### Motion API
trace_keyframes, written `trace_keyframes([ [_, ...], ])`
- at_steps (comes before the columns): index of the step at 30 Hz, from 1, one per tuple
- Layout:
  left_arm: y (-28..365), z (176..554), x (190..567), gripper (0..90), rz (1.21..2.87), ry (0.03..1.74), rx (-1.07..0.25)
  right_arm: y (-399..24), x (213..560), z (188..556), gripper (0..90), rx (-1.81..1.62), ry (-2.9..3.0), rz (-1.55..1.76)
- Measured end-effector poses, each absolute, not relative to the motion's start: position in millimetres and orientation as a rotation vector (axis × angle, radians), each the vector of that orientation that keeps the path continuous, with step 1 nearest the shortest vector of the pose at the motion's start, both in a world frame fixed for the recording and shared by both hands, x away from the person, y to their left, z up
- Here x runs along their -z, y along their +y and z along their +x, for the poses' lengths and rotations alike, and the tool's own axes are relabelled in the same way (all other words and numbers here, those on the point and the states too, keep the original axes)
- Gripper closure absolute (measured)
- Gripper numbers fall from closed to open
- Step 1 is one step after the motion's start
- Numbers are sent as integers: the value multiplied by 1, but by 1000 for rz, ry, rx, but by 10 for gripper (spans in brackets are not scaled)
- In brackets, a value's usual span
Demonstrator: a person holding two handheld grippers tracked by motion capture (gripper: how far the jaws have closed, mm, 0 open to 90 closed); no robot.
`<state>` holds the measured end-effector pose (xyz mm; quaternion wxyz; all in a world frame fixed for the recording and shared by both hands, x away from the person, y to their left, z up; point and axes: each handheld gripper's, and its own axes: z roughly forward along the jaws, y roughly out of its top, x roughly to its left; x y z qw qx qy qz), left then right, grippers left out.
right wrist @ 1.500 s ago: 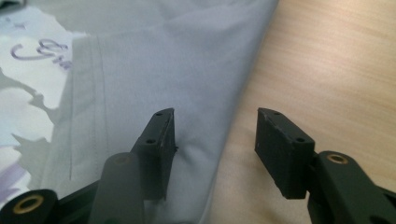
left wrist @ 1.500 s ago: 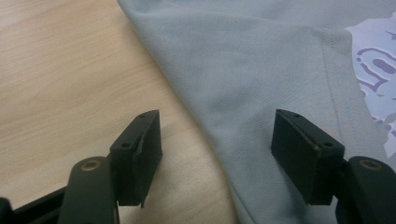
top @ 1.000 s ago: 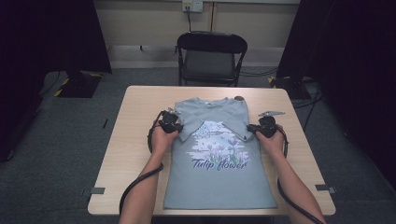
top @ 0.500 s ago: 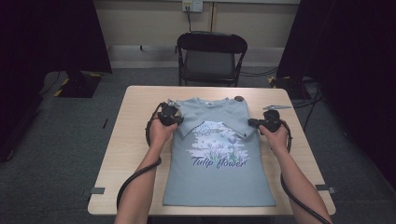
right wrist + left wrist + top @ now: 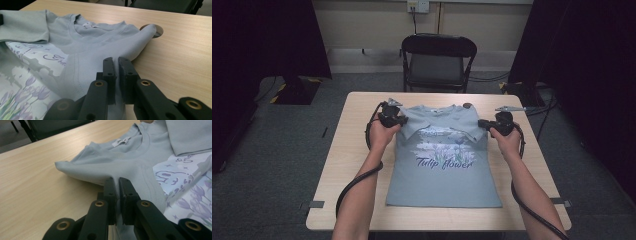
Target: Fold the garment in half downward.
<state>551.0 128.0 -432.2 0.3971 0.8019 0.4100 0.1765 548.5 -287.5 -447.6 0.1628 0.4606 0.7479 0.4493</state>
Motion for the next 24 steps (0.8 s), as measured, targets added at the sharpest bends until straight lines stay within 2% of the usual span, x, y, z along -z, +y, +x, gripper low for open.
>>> trace_keyframes([
  [11, 129, 535, 448, 849, 2056, 1013, -460, -290, 456, 524, 841, -1282, 2146, 1268],
  [24, 141, 475, 483, 846, 2100, 927, -434, -294, 486, 458, 838, -1278, 2176, 1175],
])
